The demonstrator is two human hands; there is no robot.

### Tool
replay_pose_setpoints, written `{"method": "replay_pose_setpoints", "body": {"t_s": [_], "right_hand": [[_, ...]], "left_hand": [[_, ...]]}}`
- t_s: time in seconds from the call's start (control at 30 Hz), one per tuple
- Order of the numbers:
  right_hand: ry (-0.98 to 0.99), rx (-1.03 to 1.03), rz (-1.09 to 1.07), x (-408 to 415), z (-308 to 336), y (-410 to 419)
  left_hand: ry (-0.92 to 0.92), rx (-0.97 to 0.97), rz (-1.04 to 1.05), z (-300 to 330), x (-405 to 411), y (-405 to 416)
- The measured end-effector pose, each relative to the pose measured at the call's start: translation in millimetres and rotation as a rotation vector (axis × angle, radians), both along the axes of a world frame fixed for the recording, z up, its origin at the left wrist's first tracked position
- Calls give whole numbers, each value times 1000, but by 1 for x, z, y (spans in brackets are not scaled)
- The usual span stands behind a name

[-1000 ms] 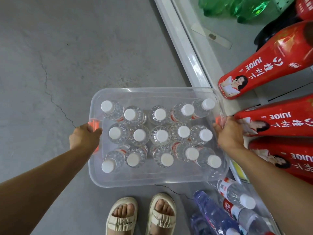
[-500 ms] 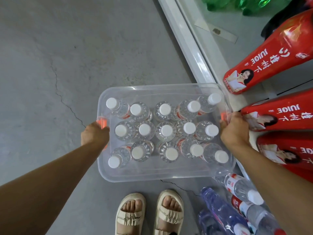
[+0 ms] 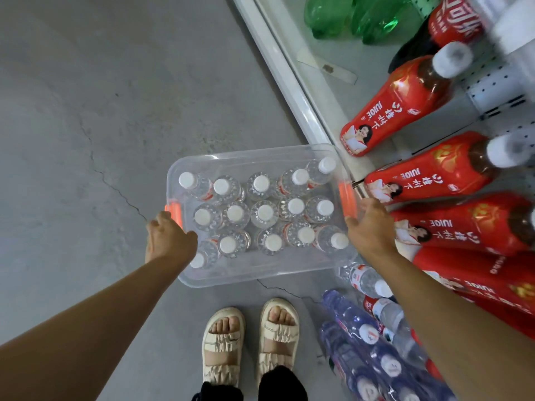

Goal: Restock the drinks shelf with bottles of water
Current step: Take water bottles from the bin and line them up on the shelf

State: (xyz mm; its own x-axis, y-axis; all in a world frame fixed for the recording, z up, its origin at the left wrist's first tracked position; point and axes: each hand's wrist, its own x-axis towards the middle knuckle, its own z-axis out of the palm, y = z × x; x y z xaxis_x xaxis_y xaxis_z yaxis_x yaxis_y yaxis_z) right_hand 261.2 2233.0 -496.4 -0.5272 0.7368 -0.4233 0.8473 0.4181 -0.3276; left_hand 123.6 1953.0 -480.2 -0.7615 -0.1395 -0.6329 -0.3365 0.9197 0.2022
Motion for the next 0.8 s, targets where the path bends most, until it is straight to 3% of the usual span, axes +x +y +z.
{"method": "replay_pose_setpoints", "body": {"t_s": [0.37,0.6,0.8], "right_hand": [[2,-83,-63,53,43,-26],[2,-65,10,67,15,-26],[-43,101,203,72,-26,-23]], "left_hand": [[-90,103,-253,52,43,31],[-100,197,-394,46,77,68],[-13,262,-466,18,99,100]]}}
